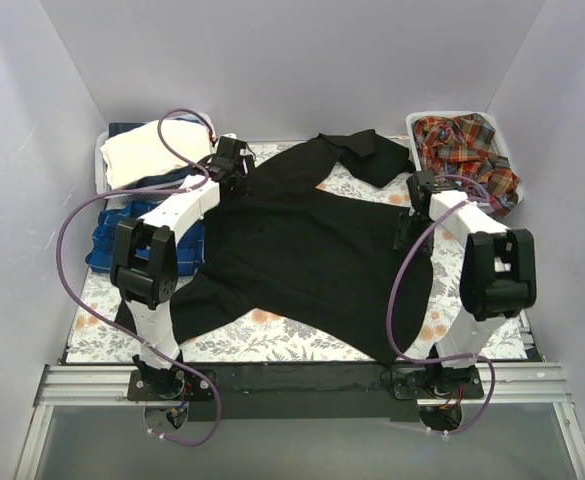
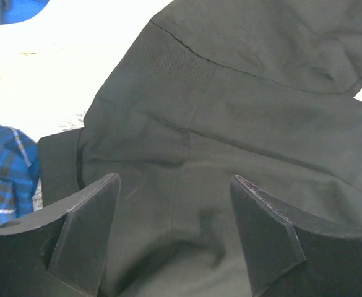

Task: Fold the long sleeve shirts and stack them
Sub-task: Flatten the shirt out, then fold the shirt

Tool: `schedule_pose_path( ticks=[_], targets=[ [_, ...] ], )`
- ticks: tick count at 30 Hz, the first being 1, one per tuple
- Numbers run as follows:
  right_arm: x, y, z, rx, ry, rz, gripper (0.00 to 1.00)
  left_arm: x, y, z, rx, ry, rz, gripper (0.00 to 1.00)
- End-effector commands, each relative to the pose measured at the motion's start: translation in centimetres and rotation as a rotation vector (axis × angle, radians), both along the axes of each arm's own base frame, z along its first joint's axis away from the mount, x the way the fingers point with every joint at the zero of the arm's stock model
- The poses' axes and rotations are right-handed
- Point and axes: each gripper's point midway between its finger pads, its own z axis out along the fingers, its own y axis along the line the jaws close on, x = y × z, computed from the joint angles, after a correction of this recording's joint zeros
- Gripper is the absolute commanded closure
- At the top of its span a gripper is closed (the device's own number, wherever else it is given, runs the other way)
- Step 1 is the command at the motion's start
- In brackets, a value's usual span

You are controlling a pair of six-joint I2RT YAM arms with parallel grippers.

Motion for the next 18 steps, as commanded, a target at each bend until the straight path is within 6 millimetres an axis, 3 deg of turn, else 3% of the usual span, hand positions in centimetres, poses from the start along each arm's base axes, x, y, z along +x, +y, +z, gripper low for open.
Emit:
schedule_pose_path(
  ticks=[1, 6, 7, 8, 9, 10, 11, 12, 13, 14, 16, 17, 18],
  targets=[
    [1.6, 1.0, -3.9, -0.051, 0.077, 0.056, 0.47, -1.4, 0.4, 5.4, -0.009, -0.064, -0.015, 0.28],
    [8.1, 0.7, -4.6, -0.133, 0.022, 0.062, 0.47, -7.5, 2.0, 5.8, -0.051, -0.025, 0.008, 0.27],
    [8.4, 0.2, -5.2, -0.17, 0.043, 0.065, 0.47, -8.5, 2.4, 5.3, -0.05, -0.009, 0.022, 0.27],
    [9.2, -0.1, -5.1, -0.194, 0.035, 0.072, 0.47, -9.4, 2.7, 6.1, -0.06, -0.017, 0.024, 0.27],
    [10.8, -0.7, -4.9, -0.236, 0.016, 0.081, 0.47, -10.7, 2.7, 6.5, -0.081, -0.016, 0.019, 0.26],
    [13.7, -1.4, -4.1, -0.299, -0.037, 0.08, 0.47, -12.3, 3.1, 6.8, -0.101, -0.018, 0.027, 0.26],
    [14.9, -1.8, -3.6, -0.326, -0.06, 0.083, 0.47, -12.8, 3.3, 6.9, -0.105, -0.018, 0.032, 0.26],
    [16.7, -2.3, -2.6, -0.369, -0.103, 0.071, 0.47, -13.5, 3.6, 6.5, -0.103, -0.002, 0.043, 0.25],
    [19.2, -2.8, 0.7, -0.42, -0.2, 0.037, 0.47, -14.9, 4.3, 6.5, -0.092, 0.008, 0.057, 0.25],
    [19.4, -2.8, 3.1, -0.425, -0.253, 0.022, 0.47, -15.1, 4.5, 6.4, -0.086, 0.014, 0.061, 0.24],
    [19.2, -2.0, 5.8, -0.439, -0.319, 0.038, 0.47, -15.8, 4.9, 6.1, -0.073, 0.024, 0.065, 0.24],
    [19.0, -1.5, 9.3, -0.428, -0.404, 0.036, 0.47, -15.9, 5.0, 6.0, -0.07, 0.025, 0.065, 0.24],
    [17.5, -0.1, 9.2, -0.434, -0.399, 0.082, 0.46, -16.1, 5.1, 5.8, -0.07, 0.028, 0.06, 0.24]
  ],
)
